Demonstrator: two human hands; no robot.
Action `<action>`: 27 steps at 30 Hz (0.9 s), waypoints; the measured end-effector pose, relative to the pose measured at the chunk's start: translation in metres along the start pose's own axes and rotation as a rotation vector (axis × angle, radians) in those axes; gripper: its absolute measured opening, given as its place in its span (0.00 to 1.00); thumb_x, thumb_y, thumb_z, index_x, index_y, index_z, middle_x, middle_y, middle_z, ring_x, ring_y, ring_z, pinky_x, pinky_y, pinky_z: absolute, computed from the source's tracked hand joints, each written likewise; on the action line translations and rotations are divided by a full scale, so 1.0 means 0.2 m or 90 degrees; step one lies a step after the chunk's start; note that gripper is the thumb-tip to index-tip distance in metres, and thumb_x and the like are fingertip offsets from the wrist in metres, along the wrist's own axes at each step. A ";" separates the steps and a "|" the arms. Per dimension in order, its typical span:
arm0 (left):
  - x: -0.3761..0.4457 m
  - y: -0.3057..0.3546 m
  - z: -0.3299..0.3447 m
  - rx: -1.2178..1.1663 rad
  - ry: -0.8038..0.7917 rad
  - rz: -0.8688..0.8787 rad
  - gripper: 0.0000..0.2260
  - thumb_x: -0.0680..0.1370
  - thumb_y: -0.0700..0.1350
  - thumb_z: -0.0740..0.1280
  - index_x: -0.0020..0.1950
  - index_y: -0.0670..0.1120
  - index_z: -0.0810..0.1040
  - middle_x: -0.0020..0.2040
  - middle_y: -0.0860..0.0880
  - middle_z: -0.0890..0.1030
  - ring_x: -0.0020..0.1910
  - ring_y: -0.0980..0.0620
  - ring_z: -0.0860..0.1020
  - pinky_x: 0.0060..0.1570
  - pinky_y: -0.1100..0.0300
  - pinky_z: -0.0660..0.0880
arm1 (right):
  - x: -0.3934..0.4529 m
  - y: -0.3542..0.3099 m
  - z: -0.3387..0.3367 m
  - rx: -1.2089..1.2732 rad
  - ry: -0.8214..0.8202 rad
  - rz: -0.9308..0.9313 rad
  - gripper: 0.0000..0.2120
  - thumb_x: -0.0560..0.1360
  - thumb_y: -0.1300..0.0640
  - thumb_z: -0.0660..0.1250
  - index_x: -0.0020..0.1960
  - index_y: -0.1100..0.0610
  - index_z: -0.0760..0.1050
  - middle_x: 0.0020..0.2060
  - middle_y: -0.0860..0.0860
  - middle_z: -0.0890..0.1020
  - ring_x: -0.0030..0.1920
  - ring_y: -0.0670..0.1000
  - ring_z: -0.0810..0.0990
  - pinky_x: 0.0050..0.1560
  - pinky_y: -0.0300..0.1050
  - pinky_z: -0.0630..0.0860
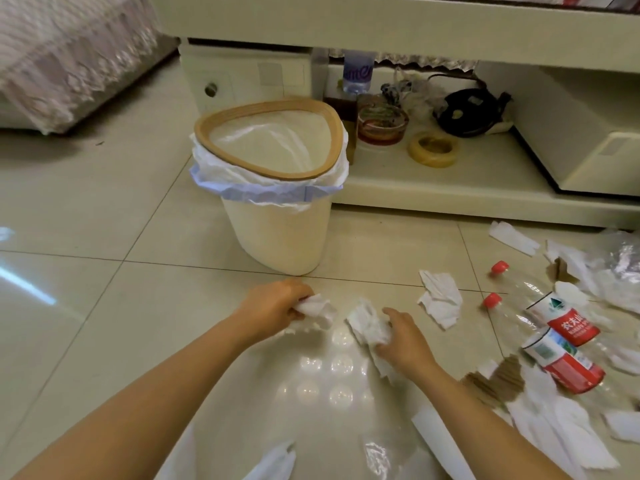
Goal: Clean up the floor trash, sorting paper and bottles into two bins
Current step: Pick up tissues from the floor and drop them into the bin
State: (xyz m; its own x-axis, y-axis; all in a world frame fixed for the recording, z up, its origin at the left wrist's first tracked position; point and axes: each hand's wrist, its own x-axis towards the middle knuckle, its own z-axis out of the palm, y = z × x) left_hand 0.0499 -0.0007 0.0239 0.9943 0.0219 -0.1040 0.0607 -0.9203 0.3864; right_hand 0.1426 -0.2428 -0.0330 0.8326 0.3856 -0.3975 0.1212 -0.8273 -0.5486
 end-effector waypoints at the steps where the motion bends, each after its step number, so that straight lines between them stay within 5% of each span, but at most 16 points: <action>1: -0.01 -0.01 0.01 0.007 -0.006 0.004 0.10 0.75 0.45 0.68 0.56 0.49 0.77 0.53 0.52 0.79 0.51 0.49 0.76 0.46 0.55 0.73 | 0.00 0.00 0.02 -0.021 0.005 0.017 0.25 0.72 0.57 0.67 0.67 0.56 0.66 0.60 0.55 0.74 0.55 0.56 0.77 0.49 0.43 0.72; 6: -0.07 -0.04 0.00 0.018 -0.021 0.007 0.11 0.75 0.45 0.68 0.57 0.48 0.77 0.53 0.51 0.79 0.50 0.48 0.77 0.44 0.54 0.73 | 0.00 -0.06 -0.02 -0.055 0.084 0.015 0.04 0.73 0.57 0.64 0.44 0.53 0.78 0.40 0.51 0.81 0.41 0.53 0.79 0.37 0.44 0.73; 11: -0.05 -0.02 -0.13 -0.032 0.033 -0.029 0.09 0.76 0.43 0.68 0.55 0.46 0.77 0.51 0.51 0.78 0.49 0.51 0.74 0.38 0.64 0.66 | -0.01 -0.21 -0.25 -0.105 0.212 -0.176 0.18 0.72 0.54 0.64 0.26 0.50 0.64 0.25 0.47 0.71 0.32 0.51 0.71 0.30 0.44 0.62; 13: -0.03 0.01 -0.18 -0.045 0.067 -0.034 0.08 0.75 0.42 0.68 0.54 0.46 0.77 0.49 0.50 0.77 0.47 0.50 0.74 0.37 0.61 0.64 | -0.04 -0.28 -0.33 -0.184 0.261 -0.266 0.15 0.71 0.54 0.66 0.28 0.47 0.67 0.28 0.45 0.72 0.37 0.51 0.71 0.34 0.44 0.62; 15: -0.02 0.04 -0.24 -0.056 0.108 -0.027 0.08 0.75 0.43 0.69 0.54 0.46 0.77 0.48 0.50 0.77 0.46 0.50 0.75 0.41 0.59 0.67 | -0.07 -0.34 -0.39 -0.204 0.287 -0.344 0.02 0.70 0.53 0.69 0.40 0.50 0.78 0.35 0.46 0.77 0.40 0.51 0.73 0.37 0.45 0.65; 19: -0.03 0.12 -0.37 -0.076 0.200 -0.014 0.08 0.76 0.46 0.69 0.53 0.47 0.77 0.46 0.52 0.77 0.43 0.53 0.74 0.42 0.54 0.73 | -0.14 -0.46 -0.46 -0.159 0.300 -0.414 0.10 0.69 0.53 0.72 0.50 0.53 0.80 0.43 0.48 0.78 0.37 0.52 0.76 0.33 0.44 0.72; 24: 0.01 0.26 -0.66 -0.141 0.351 0.071 0.07 0.74 0.39 0.70 0.51 0.45 0.79 0.46 0.52 0.79 0.44 0.53 0.75 0.41 0.63 0.71 | -0.19 -0.67 -0.62 0.052 0.278 -0.373 0.08 0.71 0.54 0.72 0.50 0.51 0.79 0.44 0.46 0.79 0.42 0.47 0.76 0.42 0.47 0.77; 27: 0.14 0.32 -0.87 -0.162 0.421 0.087 0.07 0.73 0.36 0.69 0.51 0.44 0.80 0.45 0.52 0.78 0.44 0.52 0.76 0.43 0.60 0.73 | -0.18 -0.79 -0.73 0.198 0.245 -0.310 0.06 0.71 0.54 0.71 0.47 0.49 0.79 0.41 0.45 0.81 0.43 0.47 0.79 0.43 0.49 0.79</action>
State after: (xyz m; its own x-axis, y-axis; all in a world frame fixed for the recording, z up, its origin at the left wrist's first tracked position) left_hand 0.0967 0.0083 0.2061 0.8342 0.2190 0.5061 -0.1301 -0.8137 0.5665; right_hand 0.1723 -0.1852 0.1745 0.8622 0.4634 0.2048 0.4168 -0.4191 -0.8066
